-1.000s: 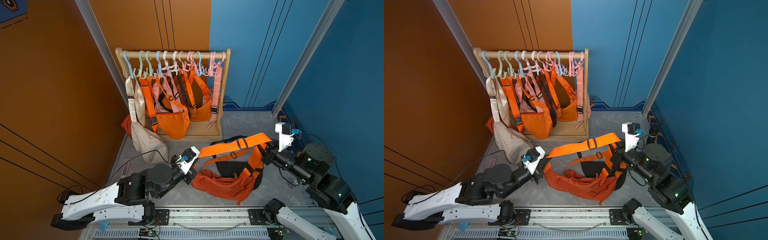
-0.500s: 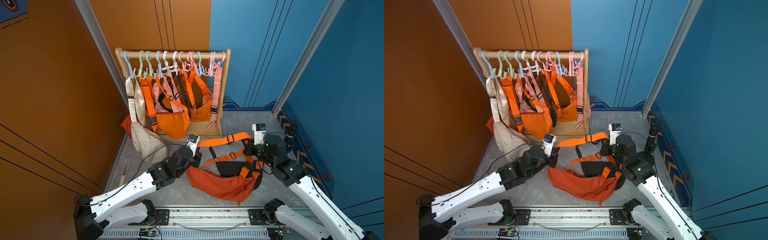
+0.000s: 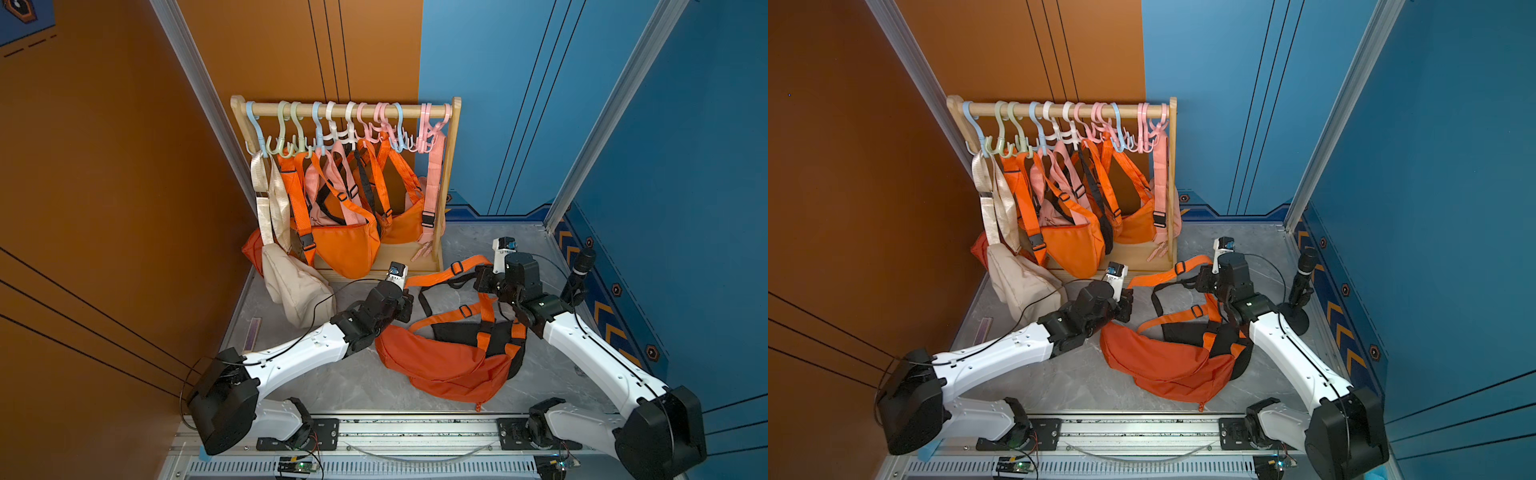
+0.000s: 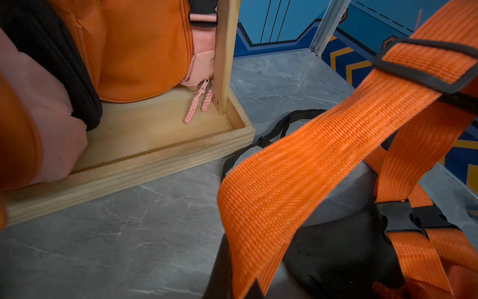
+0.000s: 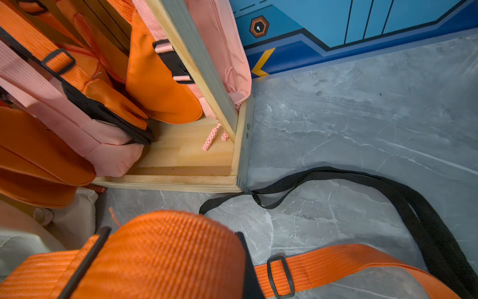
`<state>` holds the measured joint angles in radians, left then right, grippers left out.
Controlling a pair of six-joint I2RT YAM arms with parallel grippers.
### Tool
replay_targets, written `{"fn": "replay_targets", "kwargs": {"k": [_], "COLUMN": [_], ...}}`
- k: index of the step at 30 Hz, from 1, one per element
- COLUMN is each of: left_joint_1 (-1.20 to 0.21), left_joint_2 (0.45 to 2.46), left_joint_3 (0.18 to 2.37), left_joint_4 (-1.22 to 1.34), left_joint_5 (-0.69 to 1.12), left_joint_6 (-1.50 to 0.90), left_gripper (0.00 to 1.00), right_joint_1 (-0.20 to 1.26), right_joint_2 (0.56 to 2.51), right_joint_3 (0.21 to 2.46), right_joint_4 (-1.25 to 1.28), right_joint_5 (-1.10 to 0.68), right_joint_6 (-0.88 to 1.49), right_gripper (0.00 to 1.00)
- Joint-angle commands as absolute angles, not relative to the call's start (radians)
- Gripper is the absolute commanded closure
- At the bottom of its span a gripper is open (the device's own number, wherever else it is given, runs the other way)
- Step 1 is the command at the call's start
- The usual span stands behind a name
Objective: Take the bag off the hook
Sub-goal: Place the bag inside the bag.
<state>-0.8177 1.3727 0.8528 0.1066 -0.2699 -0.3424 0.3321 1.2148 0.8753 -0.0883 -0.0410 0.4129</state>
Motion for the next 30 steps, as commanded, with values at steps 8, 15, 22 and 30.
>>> {"fn": "replay_targets", "kwargs": {"k": [8,15,22,30], "left_joint_1": [-0.763,-0.748,-0.746,-0.756], "left_joint_2": [1.613,1.73,1.787,1.719], "left_joint_3": [0.907,0.942,0.957,0.918], "left_joint_4": [0.232,0.251,0.262,0.27], "left_joint_5": [-0.192,-0.156,-0.128,-0.134], "left_joint_6": [-0.416,-0.44,-0.451,-0.433], "left_gripper": [1.0,1.0,0.68,0.36], "right_joint_1": [0.284,0.263,0.241,0.235], "right_joint_2": [1.435,1.536,1.588,1.555], "right_joint_3": [0.888,0.883,0.896,0.899], "right_joint_4": [-0.04,-0.015,-0.016,-0.03], "right_joint_5": [-0.021,-0.044,-0.051,-0.055], "right_joint_6": [0.467,0.461,0.458,0.451], "right_gripper": [0.94,0.76,0.57,0.16]}}
